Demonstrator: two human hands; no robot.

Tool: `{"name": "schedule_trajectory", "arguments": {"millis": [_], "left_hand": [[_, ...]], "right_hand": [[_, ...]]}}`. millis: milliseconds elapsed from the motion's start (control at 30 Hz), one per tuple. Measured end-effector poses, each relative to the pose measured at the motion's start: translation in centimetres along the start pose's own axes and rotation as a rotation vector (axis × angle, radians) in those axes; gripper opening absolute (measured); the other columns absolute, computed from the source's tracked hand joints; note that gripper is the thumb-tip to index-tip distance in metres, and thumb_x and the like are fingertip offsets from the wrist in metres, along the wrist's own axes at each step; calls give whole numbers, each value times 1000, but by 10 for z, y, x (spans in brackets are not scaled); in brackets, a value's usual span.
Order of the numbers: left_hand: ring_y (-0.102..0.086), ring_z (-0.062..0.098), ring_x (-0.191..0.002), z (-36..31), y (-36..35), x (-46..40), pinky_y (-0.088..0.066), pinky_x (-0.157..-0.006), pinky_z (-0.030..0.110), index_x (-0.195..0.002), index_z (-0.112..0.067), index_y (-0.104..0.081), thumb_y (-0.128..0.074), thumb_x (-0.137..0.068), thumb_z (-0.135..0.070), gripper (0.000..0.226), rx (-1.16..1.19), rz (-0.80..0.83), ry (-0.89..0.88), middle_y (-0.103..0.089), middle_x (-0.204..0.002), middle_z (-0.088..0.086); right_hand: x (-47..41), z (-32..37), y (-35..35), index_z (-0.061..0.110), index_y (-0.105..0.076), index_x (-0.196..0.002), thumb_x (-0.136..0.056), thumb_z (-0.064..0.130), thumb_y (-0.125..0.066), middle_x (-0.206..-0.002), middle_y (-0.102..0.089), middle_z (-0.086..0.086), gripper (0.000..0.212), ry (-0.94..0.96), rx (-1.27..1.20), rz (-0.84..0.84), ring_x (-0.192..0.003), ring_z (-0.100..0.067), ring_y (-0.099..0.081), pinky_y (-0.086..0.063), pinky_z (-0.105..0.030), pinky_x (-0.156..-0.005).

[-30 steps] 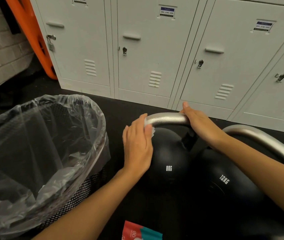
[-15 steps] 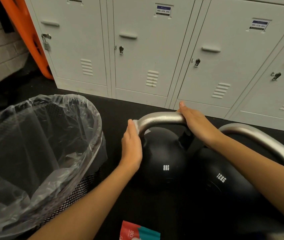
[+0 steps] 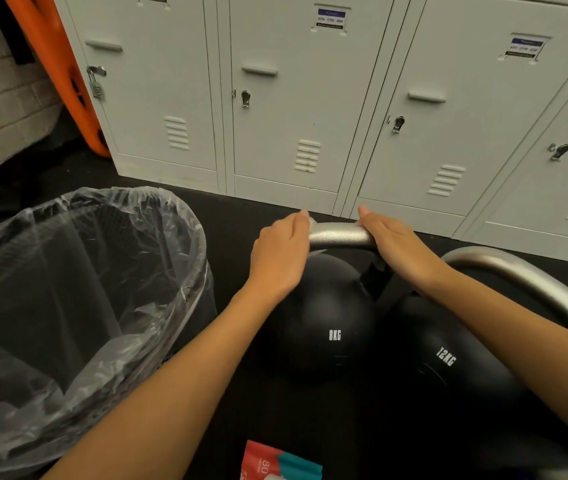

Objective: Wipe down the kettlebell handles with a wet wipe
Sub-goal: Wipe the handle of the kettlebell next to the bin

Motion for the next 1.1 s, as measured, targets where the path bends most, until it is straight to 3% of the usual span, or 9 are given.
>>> {"name": "schedule_trajectory", "arguments": {"millis": [133,200,333,467,567,700,833,900,1100], "left_hand": [[-60,25,-95,54,-7,13,-43,-85,34,-94,-17,-67,-34,-101,-38,40,494,-15,325,-64,-93,11],[-62,23,-98,67,-13,26,-45,-91,34,-103,-14,-67,-30,-101,-45,48,594,-48,324,-67,-97,11],[-56,13,-99,43,-6,42,-45,-86,24,-110,-24,-57,-27,-102,-41,35,445,-208,5,-60,-103,-1],[-46,9,-92,-6,1,32,-38,-85,27,-109,-19,-56,-25,-102,-34,35,-3,-251,-262,-54,-99,-8],[-49,13,-79,-17,0,10,-37,-76,33,-99,-17,-60,-28,-104,-30,35,-100,-123,-157,-55,-84,-4],[-56,21,-88,26,-1,3,-42,-80,35,-88,-24,-65,-36,-101,-30,33,343,-31,148,-60,-86,2],[-60,19,-95,64,-12,27,-43,-85,27,-99,-14,-67,-31,-104,-34,41,618,-57,374,-65,-96,10],[-61,20,-98,64,-13,30,-43,-92,32,-101,-10,-66,-30,-104,-36,45,619,-69,352,-65,-101,15],[-50,14,-78,26,-1,3,-38,-68,26,-76,-21,-59,-42,-99,-28,30,388,-41,226,-54,-80,0]], "right_hand": [[0,-1,-1,10,-63,-106,-104,50,-27,-87,-56,0,54,-5,-3,7,-79,-14,-49,-36,-21,-77],[0,0,-1,12,-63,-104,-104,50,-27,-88,-56,0,53,-7,-6,8,-80,-14,-50,-35,-20,-77],[0,0,0,22,-60,-92,-104,49,-27,-88,-57,2,44,5,-9,6,-81,-12,-51,-35,-18,-78],[0,-1,-1,21,-61,-94,-104,50,-27,-86,-56,1,45,10,-7,9,-78,-13,-49,-37,-21,-77],[-1,-2,-2,21,-61,-96,-103,51,-27,-85,-55,0,46,3,-11,16,-76,-15,-49,-38,-25,-73],[-1,-1,-1,18,-63,-99,-103,52,-28,-89,-57,-3,49,3,-9,12,-78,-16,-50,-38,-26,-75],[0,-1,-1,16,-63,-100,-104,51,-28,-88,-57,-3,49,4,-16,10,-78,-17,-50,-38,-25,-75],[0,-2,-1,19,-63,-99,-104,50,-28,-87,-56,-1,47,-2,-17,11,-78,-15,-50,-38,-24,-75],[-1,-2,-1,22,-62,-96,-104,50,-28,-88,-56,1,44,4,-22,13,-80,-14,-49,-37,-22,-77]]}}
Point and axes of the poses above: each hand's wrist, its own x-axis away from the middle knuckle, its own y-axis out of the back of the hand, z = x × y, the point moved 9 cm from there along -x, towards the middle knuckle
